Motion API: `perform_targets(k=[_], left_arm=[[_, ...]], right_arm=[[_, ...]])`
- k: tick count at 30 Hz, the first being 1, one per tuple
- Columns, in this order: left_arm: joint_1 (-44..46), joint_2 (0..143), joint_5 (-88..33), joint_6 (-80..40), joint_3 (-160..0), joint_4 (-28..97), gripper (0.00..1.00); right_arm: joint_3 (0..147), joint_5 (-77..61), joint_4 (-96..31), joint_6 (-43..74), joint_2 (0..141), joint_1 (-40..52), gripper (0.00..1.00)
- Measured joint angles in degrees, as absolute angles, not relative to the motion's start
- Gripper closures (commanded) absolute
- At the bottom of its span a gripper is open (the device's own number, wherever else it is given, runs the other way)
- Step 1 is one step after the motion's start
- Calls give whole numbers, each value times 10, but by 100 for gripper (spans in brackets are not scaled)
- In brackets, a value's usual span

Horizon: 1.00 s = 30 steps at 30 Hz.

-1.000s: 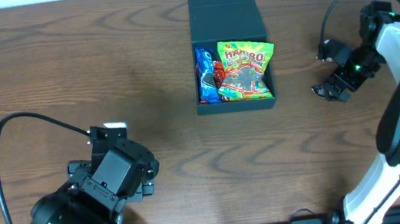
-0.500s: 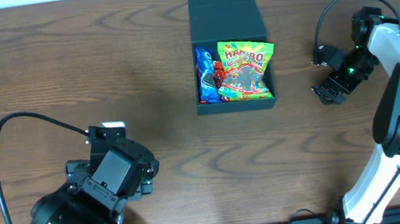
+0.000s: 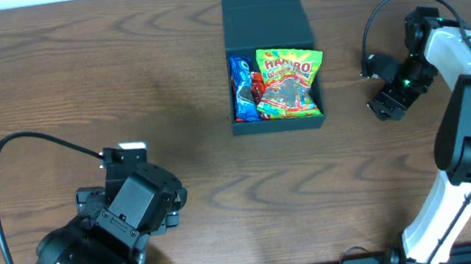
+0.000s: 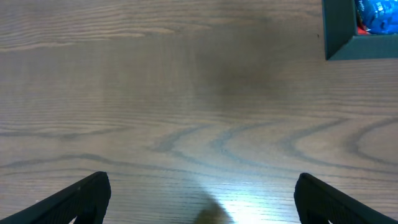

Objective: Pack container
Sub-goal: 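Lower the right gripper onto the Mars bar and grasp it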

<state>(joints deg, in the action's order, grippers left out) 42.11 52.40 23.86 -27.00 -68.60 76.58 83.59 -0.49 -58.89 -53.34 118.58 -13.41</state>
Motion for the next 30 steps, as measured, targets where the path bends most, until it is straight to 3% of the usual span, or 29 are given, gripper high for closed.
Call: perform_targets(k=[30], left_arm=[[421,524,245,-270,-686,765,5]], right_arm=[[836,-4,-580,-518,1186,-134,18]])
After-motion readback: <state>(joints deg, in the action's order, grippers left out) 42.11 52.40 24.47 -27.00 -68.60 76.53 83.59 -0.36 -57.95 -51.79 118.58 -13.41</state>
